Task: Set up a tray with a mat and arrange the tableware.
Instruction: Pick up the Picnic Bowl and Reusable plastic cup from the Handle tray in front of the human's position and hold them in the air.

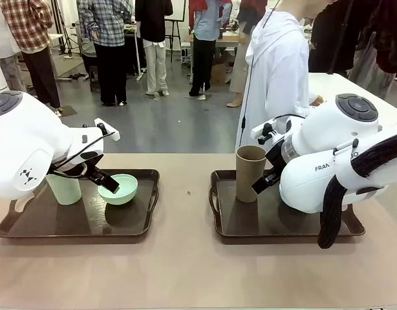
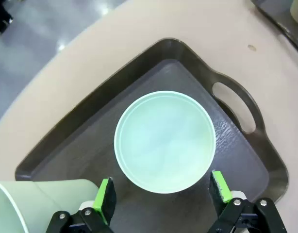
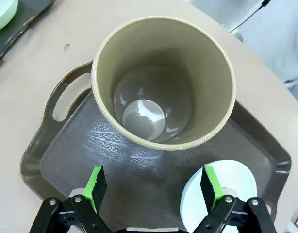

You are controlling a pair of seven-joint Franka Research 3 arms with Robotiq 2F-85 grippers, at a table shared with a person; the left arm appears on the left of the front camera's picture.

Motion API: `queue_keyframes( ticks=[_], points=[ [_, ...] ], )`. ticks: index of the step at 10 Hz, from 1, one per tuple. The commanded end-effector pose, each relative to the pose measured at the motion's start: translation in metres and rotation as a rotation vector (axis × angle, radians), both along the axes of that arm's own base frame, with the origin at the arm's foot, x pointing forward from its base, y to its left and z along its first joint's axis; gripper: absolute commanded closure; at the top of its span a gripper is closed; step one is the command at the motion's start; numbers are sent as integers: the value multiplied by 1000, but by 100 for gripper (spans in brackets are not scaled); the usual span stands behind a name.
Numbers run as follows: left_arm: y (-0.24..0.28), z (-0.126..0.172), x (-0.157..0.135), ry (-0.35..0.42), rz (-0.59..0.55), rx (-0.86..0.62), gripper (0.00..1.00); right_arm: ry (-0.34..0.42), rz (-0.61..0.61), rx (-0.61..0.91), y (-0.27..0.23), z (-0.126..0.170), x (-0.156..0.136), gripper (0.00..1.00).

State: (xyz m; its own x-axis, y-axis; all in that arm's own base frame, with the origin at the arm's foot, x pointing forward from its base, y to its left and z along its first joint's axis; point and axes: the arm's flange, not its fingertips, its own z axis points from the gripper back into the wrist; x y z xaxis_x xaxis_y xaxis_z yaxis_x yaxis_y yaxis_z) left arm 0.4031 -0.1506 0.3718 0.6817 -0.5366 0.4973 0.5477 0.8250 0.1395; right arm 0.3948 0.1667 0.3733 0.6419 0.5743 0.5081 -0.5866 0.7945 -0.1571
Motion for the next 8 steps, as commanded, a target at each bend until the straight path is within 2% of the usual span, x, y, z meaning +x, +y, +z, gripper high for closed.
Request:
queue_keyframes(
  ticks=[1,8],
  points=[
    [0,0,0,0,0,0,0,0,0,0,0,0,0,0],
    [0,0,0,0,0,0,0,0,0,0,0,0,0,0]
  ],
)
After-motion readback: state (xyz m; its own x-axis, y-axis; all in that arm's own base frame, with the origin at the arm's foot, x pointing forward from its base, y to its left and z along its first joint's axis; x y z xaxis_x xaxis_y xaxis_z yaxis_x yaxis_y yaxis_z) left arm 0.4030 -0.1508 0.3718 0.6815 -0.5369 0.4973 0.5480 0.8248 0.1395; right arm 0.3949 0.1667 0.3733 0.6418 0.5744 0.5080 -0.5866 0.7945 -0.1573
